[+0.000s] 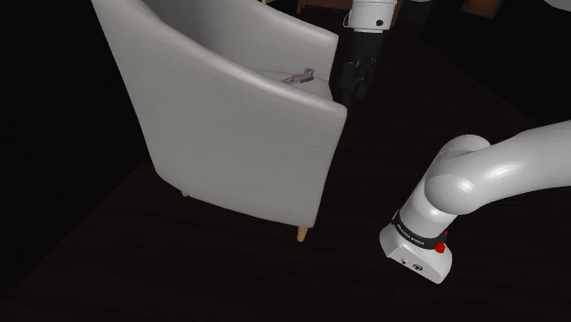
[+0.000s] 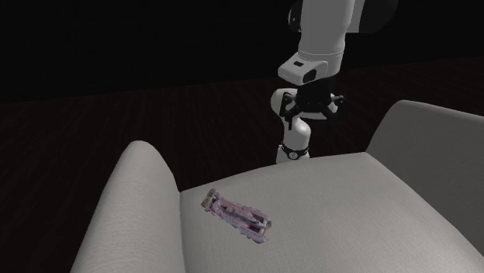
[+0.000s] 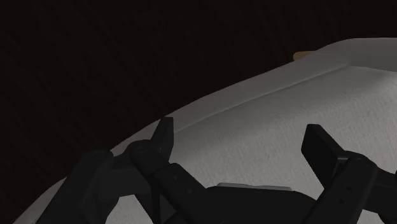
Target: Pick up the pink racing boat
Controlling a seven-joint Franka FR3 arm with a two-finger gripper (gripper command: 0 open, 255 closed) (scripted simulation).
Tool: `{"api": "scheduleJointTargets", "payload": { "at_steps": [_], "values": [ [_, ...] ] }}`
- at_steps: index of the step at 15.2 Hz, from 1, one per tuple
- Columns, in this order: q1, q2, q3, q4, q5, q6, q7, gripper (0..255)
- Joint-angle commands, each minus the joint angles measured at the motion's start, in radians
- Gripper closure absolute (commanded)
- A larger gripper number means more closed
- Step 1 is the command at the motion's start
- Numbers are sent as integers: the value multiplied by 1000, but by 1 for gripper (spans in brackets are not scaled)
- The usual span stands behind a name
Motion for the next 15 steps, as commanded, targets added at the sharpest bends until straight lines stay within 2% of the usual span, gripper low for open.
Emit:
{"api": "scheduleJointTargets", "payload": {
  "at_steps": [1,8,15],
  "values": [
    [0,0,0,0,0,0,0,0],
    [54,153,-151,83,-156,120,-433,0],
    [126,359,-271,237,-218,248,-845,0]
  ]
}}
